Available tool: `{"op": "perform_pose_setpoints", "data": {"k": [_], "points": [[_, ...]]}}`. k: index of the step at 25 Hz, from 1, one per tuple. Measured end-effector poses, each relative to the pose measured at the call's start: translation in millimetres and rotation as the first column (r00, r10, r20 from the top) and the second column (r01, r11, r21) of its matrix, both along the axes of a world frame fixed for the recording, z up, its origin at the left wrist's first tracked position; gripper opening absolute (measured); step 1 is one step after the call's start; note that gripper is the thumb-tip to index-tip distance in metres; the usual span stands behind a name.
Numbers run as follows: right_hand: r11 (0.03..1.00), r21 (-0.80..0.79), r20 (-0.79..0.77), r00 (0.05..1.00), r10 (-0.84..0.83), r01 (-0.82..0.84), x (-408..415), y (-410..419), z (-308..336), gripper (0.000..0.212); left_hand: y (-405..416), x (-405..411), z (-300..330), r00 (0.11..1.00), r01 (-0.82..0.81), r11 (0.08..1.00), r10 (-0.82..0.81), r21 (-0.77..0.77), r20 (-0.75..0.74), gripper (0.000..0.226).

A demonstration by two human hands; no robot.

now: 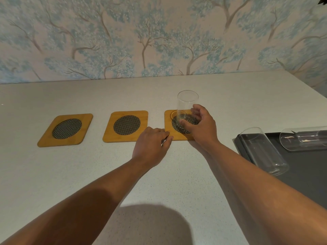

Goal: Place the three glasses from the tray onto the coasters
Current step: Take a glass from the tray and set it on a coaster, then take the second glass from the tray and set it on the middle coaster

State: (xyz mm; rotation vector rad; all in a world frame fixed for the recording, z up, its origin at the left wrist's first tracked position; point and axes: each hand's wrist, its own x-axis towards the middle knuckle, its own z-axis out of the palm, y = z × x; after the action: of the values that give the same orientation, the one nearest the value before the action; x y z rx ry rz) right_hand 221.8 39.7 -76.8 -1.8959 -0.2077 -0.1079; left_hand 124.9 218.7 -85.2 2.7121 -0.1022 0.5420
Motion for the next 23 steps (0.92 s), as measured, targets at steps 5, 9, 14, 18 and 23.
{"op": "perform_pose_setpoints", "data": {"k": [5,9,14,18,23], "points": [[1.0,-0.015,0.017,1.0,-0.009,0.009,-2.7,-1.9,2.1,0.099,0.9,1.8,-0.6,1.0,-0.005,1.0,0.005,0.018,0.013,0.032],[0.998,0.017,0.081,0.995,-0.06,0.059,-18.5,-4.7,14.4,0.108,2.3,2.4,-2.2,1.0,-0.001,1.0,0.0,0.031,0.01,0.036],[0.989,-0.135,0.294,0.956,-0.02,0.062,-52.0,-20.4,59.2,0.082,2.5,2.1,-1.7,0.989,-0.01,0.995,-0.005,0.103,0.145,0.027],[0.933,-0.307,0.409,0.911,-0.049,0.188,-82.0,-79.9,88.4,0.054,-5.8,-5.2,7.3,0.983,0.006,0.956,-0.06,0.295,0.175,0.012],[0.844,-0.457,0.196,0.957,-0.214,0.282,-116.2,-164.9,86.0,0.07,-83.7,-19.0,21.9,0.975,0.201,0.979,-0.203,0.033,0.087,0.023]]}}
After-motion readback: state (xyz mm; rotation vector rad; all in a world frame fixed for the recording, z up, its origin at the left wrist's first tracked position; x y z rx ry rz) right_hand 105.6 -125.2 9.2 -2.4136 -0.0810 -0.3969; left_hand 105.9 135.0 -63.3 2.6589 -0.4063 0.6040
